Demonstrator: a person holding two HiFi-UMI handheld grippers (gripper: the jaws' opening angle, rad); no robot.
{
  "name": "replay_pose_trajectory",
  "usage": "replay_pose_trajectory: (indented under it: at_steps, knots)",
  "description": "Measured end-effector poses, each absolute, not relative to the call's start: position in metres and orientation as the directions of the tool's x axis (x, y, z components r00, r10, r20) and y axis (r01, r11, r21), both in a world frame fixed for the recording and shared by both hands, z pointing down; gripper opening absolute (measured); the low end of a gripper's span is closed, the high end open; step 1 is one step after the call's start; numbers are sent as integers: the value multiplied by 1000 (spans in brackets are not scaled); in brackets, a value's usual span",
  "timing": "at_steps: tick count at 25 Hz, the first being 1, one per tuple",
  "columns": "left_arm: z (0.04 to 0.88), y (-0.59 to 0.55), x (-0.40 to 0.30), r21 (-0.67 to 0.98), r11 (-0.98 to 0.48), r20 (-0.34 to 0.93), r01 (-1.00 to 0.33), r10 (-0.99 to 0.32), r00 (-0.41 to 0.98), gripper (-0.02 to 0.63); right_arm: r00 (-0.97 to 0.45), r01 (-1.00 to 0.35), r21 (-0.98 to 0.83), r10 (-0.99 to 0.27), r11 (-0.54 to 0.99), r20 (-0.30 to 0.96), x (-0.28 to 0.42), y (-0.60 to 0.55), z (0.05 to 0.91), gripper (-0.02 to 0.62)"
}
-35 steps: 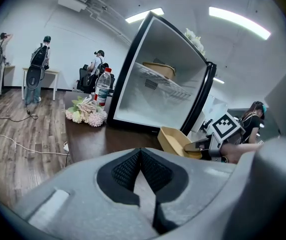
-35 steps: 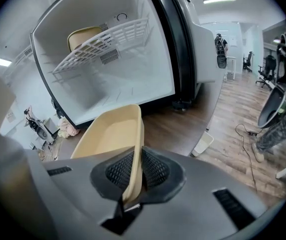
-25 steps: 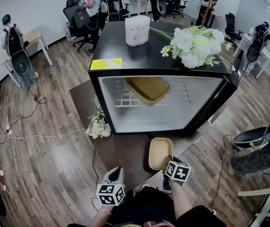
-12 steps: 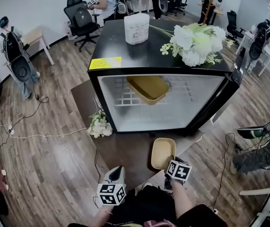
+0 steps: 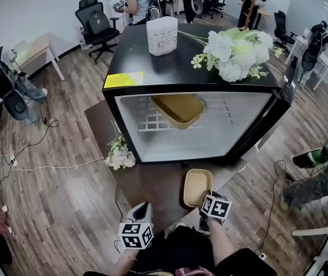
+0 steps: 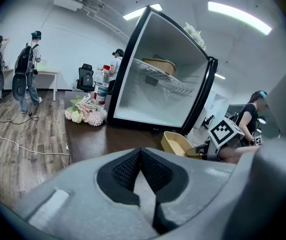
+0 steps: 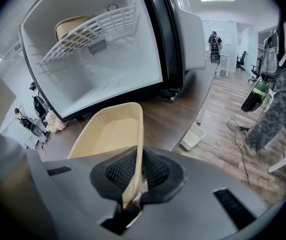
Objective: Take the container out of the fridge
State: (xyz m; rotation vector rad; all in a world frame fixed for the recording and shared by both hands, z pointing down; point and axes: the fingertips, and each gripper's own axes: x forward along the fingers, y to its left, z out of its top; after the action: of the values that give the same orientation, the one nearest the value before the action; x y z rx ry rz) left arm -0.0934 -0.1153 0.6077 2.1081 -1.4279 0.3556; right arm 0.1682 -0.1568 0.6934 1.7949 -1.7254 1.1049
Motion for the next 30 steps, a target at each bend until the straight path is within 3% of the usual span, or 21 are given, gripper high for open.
replay_pose_trajectory:
  at_steps: [3, 10, 15, 27, 30]
  knots:
    - [610, -119, -95, 308, -258, 515, -916, -764, 389, 8, -92, -963, -232, -640, -138, 763, 167, -160, 693, 39]
    - [612, -129, -92, 283, -242, 544, -928, -756, 364, 8, -147, -949, -294, -669, -112, 729, 163, -165, 684, 226]
    - [593, -145, -76, 300, -258, 562, -918, -730, 389, 8, -181, -923, -363, -686, -129, 705, 164, -161, 671, 305]
    - [503, -202, -45, 360, -265, 440, -895, -797, 413, 12, -212, -894, -433, -744, -114, 634, 167, -145, 633, 316]
    - [484, -212, -38, 392, -276, 392, -878, -813, 430, 72, -230, -890, -446, -746, -100, 625, 164, -142, 627, 316]
